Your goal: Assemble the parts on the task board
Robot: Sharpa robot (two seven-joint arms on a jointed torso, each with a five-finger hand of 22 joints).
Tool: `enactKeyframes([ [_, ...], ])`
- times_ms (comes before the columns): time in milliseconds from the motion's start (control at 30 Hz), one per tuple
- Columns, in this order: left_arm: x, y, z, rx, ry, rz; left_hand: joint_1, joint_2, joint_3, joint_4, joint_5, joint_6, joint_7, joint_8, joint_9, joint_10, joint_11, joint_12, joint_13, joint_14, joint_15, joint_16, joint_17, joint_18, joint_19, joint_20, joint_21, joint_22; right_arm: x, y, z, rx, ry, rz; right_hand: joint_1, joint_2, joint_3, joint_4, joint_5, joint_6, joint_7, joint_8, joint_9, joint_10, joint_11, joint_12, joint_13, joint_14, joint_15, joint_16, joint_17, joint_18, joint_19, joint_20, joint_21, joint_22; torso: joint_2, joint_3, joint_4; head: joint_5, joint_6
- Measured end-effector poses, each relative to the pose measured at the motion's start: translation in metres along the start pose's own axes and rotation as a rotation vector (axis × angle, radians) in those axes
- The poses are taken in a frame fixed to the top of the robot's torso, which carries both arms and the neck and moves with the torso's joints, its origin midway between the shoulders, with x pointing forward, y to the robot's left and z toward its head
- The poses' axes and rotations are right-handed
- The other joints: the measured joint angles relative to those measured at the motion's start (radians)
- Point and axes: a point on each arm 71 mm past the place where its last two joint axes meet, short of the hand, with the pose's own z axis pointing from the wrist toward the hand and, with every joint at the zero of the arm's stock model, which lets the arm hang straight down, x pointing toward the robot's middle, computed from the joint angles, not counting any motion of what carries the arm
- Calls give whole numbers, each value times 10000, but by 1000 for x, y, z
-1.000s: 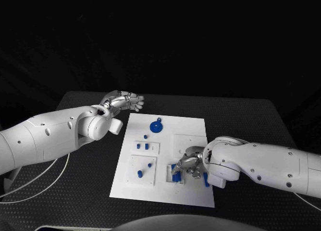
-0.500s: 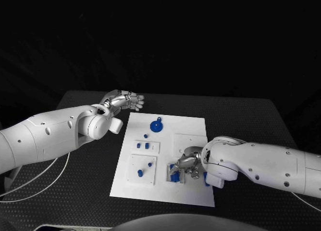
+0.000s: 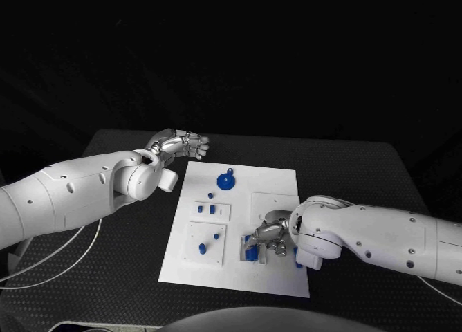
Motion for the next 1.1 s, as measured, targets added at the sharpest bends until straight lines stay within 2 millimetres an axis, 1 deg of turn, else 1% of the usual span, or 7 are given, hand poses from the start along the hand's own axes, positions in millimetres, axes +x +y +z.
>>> enactKeyframes([
  [100,0,0,0,-2,1,0,0,0,0,0,0,0,0,0,0,0,0,0,0,0,0,0,9,-10,0,0,0,1,0,0,1,11,-15,-2,-96,-202,102,216,-501,21,-17,-44,4,0,0,-67,4,-2,-1,-1,-16,0,0,1,0,-30,0,2,7,11,-1],
  [200,-1,0,0,-6,-10,2,0,0,0,0,0,0,0,0,0,0,0,0,1,0,0,-36,9,-16,0,0,0,9,0,-1,2,10,-43,0,-157,-546,65,423,-635,71,-29,-53,4,-61,-16,-125,-16,-6,-3,-1,-26,1,-1,1,0,-44,0,7,12,21,-12],
  [300,-1,0,0,-11,-16,3,0,0,0,0,0,0,0,0,1,0,0,0,1,0,0,-38,8,-19,0,0,0,9,0,-1,2,-7,-49,-13,-248,-732,-23,561,-640,72,-28,-54,4,-110,-33,-185,-52,-22,-17,-1,-26,3,-1,2,0,-51,0,7,7,35,-15],
  [500,-1,0,0,-22,-9,3,0,0,0,0,0,0,0,0,-9,0,0,0,1,0,0,-38,17,-43,0,0,0,8,0,-1,2,-44,-43,-34,-270,-753,-188,635,-640,18,24,-65,19,-218,1,-233,-75,-37,-31,-1,-25,4,-3,1,0,-60,0,7,-7,50,-30],
  [667,-1,0,-1,-30,-6,3,0,0,0,0,0,0,0,-1,-9,0,0,0,2,0,0,-38,18,68,0,0,0,15,0,-1,2,-69,-40,-52,-230,-793,-288,618,-640,-37,4,-70,33,-216,0,-277,-95,-51,-21,-1,-25,5,-56,-18,0,-64,0,7,-10,52,-45],
  [933,-1,0,-1,-39,-5,4,0,0,0,0,0,0,0,-1,-8,0,0,0,-7,0,0,-38,25,75,0,0,0,18,0,-1,1,-115,-71,-95,-231,-873,-489,611,-640,-71,35,-82,85,-288,0,-276,-106,-75,-34,-1,-25,6,-58,-16,-1,-63,-2,7,-7,38,-52],
  [1100,-1,0,0,-43,-10,8,0,0,0,0,0,0,0,-1,-8,0,0,0,-7,0,0,-38,25,73,0,0,0,17,1,-5,-2,-257,-129,-89,-231,-872,-489,610,-640,-116,44,-238,32,-289,1,-273,-102,-140,-65,0,-24,16,-62,-13,-2,-69,-2,7,-6,33,-34],
])
